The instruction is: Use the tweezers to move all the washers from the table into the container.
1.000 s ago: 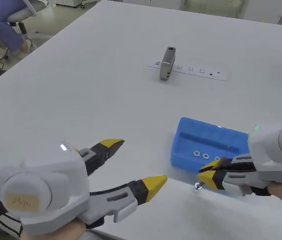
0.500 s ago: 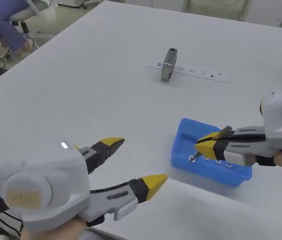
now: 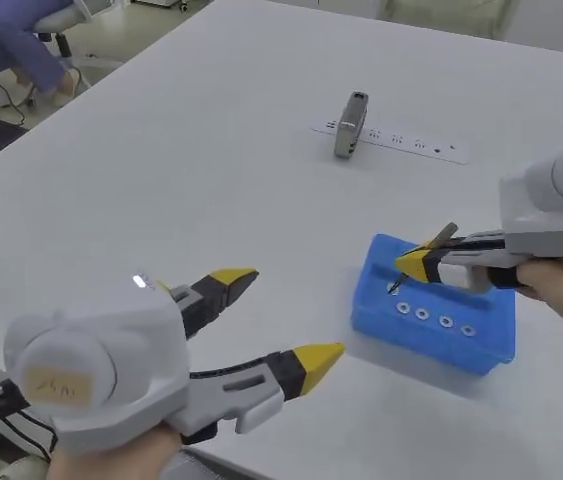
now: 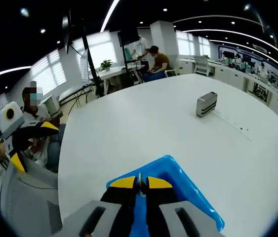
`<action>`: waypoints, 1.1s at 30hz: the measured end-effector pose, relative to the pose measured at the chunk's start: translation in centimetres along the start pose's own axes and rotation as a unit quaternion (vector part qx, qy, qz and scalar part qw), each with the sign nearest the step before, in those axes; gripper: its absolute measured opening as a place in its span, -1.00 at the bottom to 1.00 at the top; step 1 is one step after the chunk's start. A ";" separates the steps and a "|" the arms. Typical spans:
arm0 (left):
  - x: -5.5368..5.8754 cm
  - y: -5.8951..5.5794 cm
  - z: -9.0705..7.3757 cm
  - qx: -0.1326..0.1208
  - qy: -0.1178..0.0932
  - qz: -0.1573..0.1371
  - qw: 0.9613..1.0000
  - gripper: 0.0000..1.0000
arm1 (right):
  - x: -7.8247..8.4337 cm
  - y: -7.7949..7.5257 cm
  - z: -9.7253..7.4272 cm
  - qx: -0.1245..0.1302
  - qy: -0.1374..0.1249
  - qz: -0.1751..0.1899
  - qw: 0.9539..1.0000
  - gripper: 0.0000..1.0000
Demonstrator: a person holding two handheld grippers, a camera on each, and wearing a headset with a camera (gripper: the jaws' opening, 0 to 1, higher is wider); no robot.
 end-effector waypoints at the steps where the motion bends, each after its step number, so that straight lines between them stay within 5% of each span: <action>1: 0.0 0.0 0.0 0.000 0.000 0.000 1.000 0.25 | 0.1 -0.1 0.2 0.000 0.003 0.002 1.000 -0.94; 6: 0.1 -0.1 0.1 0.002 0.003 -0.001 1.000 0.23 | 1.0 -0.3 1.5 0.005 0.025 0.000 1.000 -0.94; 21: 0.0 -0.1 0.2 0.015 0.002 -0.020 1.000 0.23 | 1.2 0.2 2.1 0.002 0.033 -0.020 0.999 -0.93; 26: -0.9 -0.5 0.1 0.036 0.003 -0.040 0.999 0.19 | -0.1 0.8 -0.1 0.005 0.002 -0.033 0.999 -0.93; 33: -3.6 -1.5 0.6 0.110 0.036 0.009 0.993 -0.13 | 0.0 4.3 -4.3 -0.036 -0.014 -0.080 0.996 -0.93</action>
Point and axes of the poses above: the centre of the closed fingertips' face, and the gripper's own axes: z roughly forward along the fingers, y roughly to its left, x roughly out of its underside, the point moved 4 cm from there along -z, roughly backward along the fingers, and after that the axes turned 4 degrees about x, right-handed, at the moved point
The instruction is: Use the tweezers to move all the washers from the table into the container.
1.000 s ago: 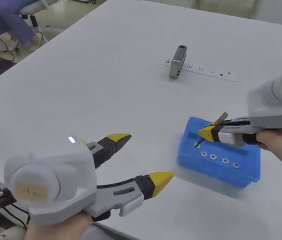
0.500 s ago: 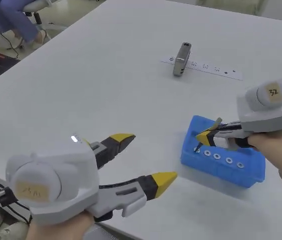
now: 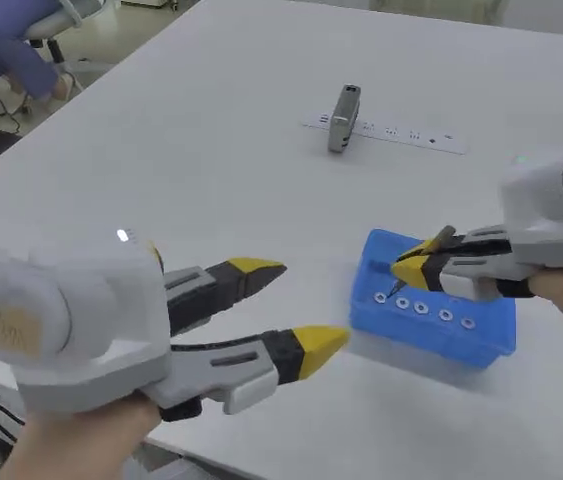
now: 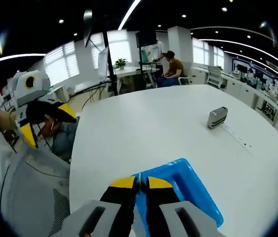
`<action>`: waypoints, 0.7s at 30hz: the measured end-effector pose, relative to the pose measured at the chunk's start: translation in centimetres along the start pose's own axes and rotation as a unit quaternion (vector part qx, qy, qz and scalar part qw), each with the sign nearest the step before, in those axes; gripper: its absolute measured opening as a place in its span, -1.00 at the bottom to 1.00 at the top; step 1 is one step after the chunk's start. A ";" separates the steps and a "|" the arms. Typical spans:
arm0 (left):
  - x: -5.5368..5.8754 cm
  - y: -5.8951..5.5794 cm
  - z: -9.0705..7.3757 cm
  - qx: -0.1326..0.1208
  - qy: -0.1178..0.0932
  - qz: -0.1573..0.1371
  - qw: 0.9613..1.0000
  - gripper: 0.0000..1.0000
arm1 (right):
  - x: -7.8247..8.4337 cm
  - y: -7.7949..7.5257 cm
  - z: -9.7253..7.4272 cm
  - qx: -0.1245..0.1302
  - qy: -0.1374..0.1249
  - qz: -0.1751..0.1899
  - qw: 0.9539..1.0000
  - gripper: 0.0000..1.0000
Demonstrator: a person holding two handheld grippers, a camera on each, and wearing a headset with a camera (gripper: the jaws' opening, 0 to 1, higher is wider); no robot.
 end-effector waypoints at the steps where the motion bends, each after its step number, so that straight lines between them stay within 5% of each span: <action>1: -0.3 -0.3 0.3 0.020 0.015 0.012 1.000 -0.23 | 0.1 0.6 -0.4 -0.008 0.002 -0.006 1.000 -0.93; 4: -0.7 -1.6 1.2 0.082 0.057 0.041 0.994 -0.61 | 1.0 2.6 -1.4 -0.045 0.013 -0.028 0.999 -0.93; 7: -0.5 -3.0 2.1 0.150 0.092 0.052 0.983 -1.00 | 2.5 4.1 -2.0 -0.074 0.042 -0.061 0.994 -0.93; 9: -0.4 -3.5 2.9 0.166 0.110 0.052 0.979 -1.00 | 3.5 4.8 -2.2 -0.082 0.062 -0.072 0.992 -0.93; 14: 0.4 -4.9 5.0 0.209 0.166 0.097 0.959 -1.00 | 5.5 5.9 -2.3 -0.089 0.083 -0.089 0.989 -0.93; 21: 0.7 -6.7 7.5 0.254 0.194 0.130 0.939 -0.88 | 6.7 7.6 -2.3 -0.110 0.100 -0.111 0.983 -0.93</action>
Point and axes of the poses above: the centre of the closed fingertips' face, and the gripper's own axes: z roughly forward along the fingers, y roughly to its left, x roughly out of its underside, the point moved 4 cm from there along -z, roughly backward along the fingers, and after that the axes turned 4 degrees about x, right-handed, at the moved point
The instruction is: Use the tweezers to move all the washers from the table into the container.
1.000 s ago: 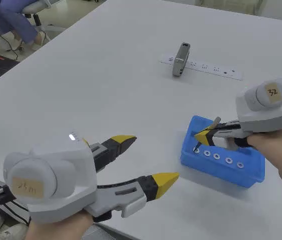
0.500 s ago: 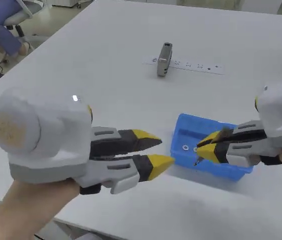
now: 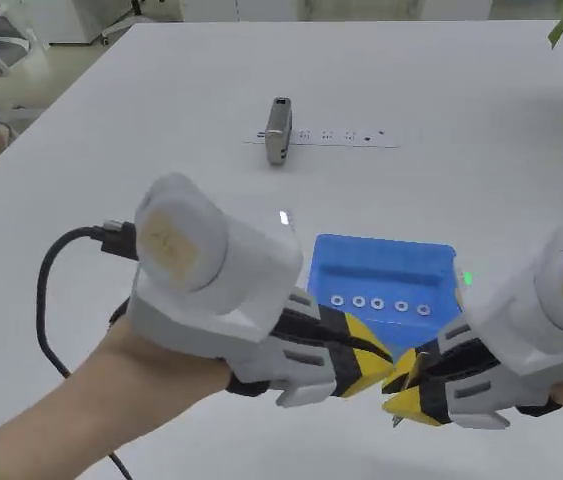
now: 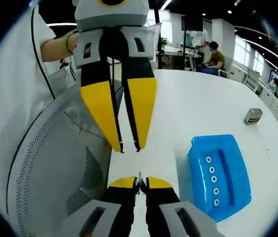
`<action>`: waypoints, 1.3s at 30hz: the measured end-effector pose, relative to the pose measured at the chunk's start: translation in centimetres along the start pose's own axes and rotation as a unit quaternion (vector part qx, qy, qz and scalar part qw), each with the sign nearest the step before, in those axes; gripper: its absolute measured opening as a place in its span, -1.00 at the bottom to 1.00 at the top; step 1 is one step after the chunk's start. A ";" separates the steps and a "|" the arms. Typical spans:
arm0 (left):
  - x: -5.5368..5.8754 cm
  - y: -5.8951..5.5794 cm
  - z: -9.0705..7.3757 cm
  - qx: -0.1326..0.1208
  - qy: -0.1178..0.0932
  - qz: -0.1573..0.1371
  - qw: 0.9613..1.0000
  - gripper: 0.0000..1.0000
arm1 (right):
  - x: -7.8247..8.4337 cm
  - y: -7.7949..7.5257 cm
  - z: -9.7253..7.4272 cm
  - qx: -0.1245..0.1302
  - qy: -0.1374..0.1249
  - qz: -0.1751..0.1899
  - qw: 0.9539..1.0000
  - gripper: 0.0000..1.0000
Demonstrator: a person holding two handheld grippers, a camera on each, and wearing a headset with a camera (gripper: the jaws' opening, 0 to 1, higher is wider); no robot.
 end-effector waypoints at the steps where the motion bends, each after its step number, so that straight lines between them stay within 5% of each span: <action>1: 0.0 -0.1 0.3 0.005 0.005 0.005 1.000 -0.79 | 0.1 0.1 0.1 -0.001 0.004 -0.001 1.000 -0.93; 8: 0.1 -0.2 2.2 0.020 0.051 0.034 0.998 -0.73 | 0.3 0.5 0.6 -0.003 0.022 -0.020 1.000 -0.93; 12: 1.3 0.1 2.1 0.010 0.116 0.076 0.990 -1.00 | 0.5 0.4 0.6 -0.002 0.031 -0.026 0.999 -0.93; 22: 1.7 -0.2 2.6 0.028 0.113 0.080 0.990 -0.98 | 1.3 0.6 0.6 -0.007 0.046 -0.031 0.998 -0.93; 25: 1.6 -0.4 3.0 0.038 0.106 0.058 0.992 -0.47 | 1.4 0.6 0.6 -0.008 0.047 -0.032 0.998 -0.94; 29: 1.9 -0.6 3.1 0.043 0.122 0.074 0.989 -0.82 | 1.5 0.5 0.7 -0.007 0.055 -0.038 0.998 -0.94; 39: 1.3 -0.5 3.0 0.046 0.111 0.063 0.991 -0.99 | 1.8 0.7 0.9 -0.010 0.063 -0.043 0.997 -0.94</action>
Point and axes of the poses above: the centre of the closed fingertips' face, and the gripper's own axes: z roughly forward along the fingers, y roughly to its left, x roughly out of its underside, the point moved 4 cm from there along -z, roughly backward along the fingers, and after that the axes turned 4 degrees about x, right-handed, at the moved point
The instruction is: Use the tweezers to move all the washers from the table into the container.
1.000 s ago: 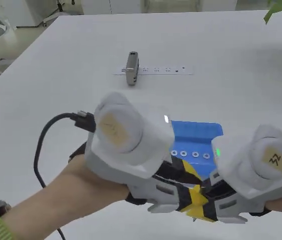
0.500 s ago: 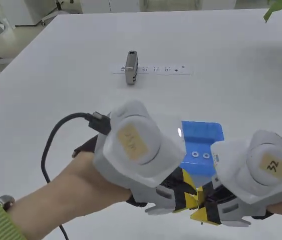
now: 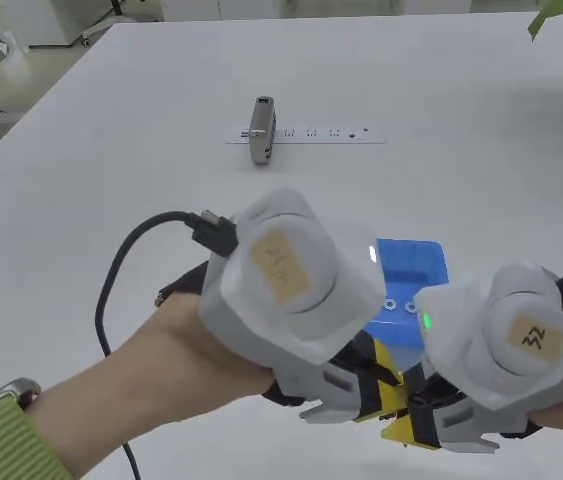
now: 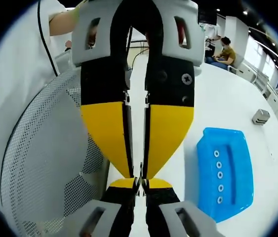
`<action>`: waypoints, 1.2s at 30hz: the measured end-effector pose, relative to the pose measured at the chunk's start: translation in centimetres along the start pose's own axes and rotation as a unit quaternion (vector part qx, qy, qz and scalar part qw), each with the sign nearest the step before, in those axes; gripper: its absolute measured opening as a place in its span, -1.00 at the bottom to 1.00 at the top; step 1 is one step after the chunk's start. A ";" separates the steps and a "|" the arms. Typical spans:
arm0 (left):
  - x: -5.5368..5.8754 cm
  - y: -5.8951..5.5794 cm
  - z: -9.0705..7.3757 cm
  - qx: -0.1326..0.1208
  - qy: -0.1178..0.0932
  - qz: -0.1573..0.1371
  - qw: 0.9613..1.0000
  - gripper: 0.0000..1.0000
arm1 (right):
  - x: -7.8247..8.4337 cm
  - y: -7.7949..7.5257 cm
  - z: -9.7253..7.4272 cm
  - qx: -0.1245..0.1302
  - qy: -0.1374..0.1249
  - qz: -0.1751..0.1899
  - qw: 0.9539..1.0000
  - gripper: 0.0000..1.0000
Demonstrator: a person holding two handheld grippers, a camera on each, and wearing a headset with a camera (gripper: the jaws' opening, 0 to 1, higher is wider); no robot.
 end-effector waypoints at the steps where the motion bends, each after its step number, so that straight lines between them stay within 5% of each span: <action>1: 0.0 0.0 0.0 0.000 -0.001 -0.001 1.000 -1.00 | 0.0 0.0 0.0 0.000 0.000 0.000 1.000 -0.94; 10: 1.0 0.3 -0.3 -0.011 0.024 0.006 1.000 -1.00 | 0.3 -0.3 -0.1 0.016 -0.009 0.020 1.000 -0.92; 19: 3.4 0.7 0.7 -0.017 0.052 0.014 0.998 -1.00 | 1.7 -0.4 1.1 0.049 -0.029 0.044 0.997 -0.90; 21: 4.2 0.9 0.8 -0.019 0.068 0.015 0.997 -1.00 | 2.0 -0.4 1.2 0.057 -0.050 0.078 0.994 -0.86; 25: 5.5 1.1 0.8 -0.018 0.082 0.008 0.996 -1.00 | 2.6 -0.3 0.2 0.073 -0.108 0.164 0.978 -0.66; 27: 6.5 1.2 0.9 -0.019 0.101 0.009 0.995 -1.00 | 3.2 -0.3 -1.0 0.100 -0.131 0.199 0.966 -0.62; 31: 8.0 1.4 1.6 -0.014 0.122 -0.002 0.992 -1.00 | 4.6 -0.6 -4.0 0.176 -0.160 0.253 0.938 -0.53; 36: 9.5 1.8 2.4 -0.014 0.180 0.004 0.984 -1.00 | 6.8 -0.4 -8.7 0.282 -0.179 0.308 0.891 -0.54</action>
Point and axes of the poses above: the centre of the closed fingertips' face, and the gripper's own axes: z roughly forward along the fingers, y roughly to its left, x roughly out of its underside, the point moved 4 cm from there along -z, roughly backward along the fingers, and after that the axes turned 4 degrees about x, right-handed, at the moved point
